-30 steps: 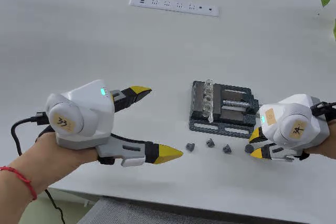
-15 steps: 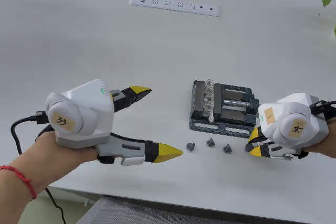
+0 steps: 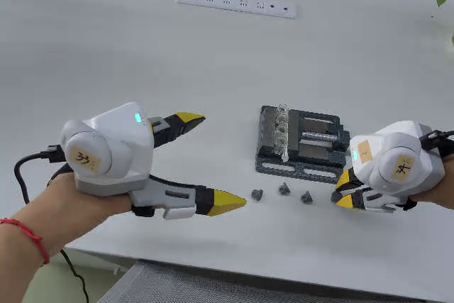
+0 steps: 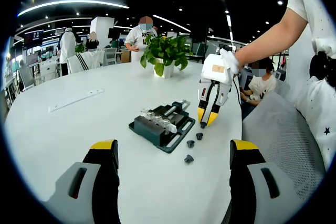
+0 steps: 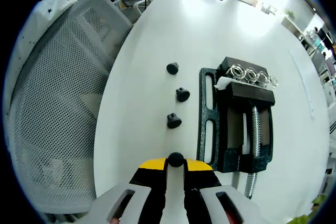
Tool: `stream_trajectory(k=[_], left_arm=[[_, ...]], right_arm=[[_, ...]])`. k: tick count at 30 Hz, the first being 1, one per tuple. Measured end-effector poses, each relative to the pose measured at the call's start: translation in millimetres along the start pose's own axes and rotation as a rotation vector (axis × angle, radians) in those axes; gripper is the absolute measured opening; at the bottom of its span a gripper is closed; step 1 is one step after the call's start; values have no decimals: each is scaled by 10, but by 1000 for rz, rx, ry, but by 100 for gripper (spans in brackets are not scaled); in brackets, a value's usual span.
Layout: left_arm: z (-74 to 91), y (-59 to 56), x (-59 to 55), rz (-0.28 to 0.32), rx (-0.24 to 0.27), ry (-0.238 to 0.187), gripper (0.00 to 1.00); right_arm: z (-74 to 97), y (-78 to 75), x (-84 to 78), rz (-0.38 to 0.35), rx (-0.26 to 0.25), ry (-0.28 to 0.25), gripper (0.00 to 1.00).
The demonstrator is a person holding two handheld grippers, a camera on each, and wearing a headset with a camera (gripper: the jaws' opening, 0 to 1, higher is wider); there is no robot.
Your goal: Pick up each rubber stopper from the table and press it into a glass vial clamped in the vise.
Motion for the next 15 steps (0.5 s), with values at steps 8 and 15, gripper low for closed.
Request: stream_trajectory(k=[8, 15], left_arm=[[2, -13, 16, -2, -5, -4, 86], [7, -25, 20, -3, -14, -5, 86]], right_arm=[[83, 0, 95, -4, 5, -12, 7], [244, -73, 319, -23, -7, -53, 7]])
Point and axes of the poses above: the centre of the closed fingertips' face, and the gripper's own axes: z roughly backward along the fingers, y roughly to its left, x roughly out of its top, the point moved 3 cm from there along z, roughly backward along the fingers, and after that the axes turned 13 degrees about -y, right-handed, at the moved point
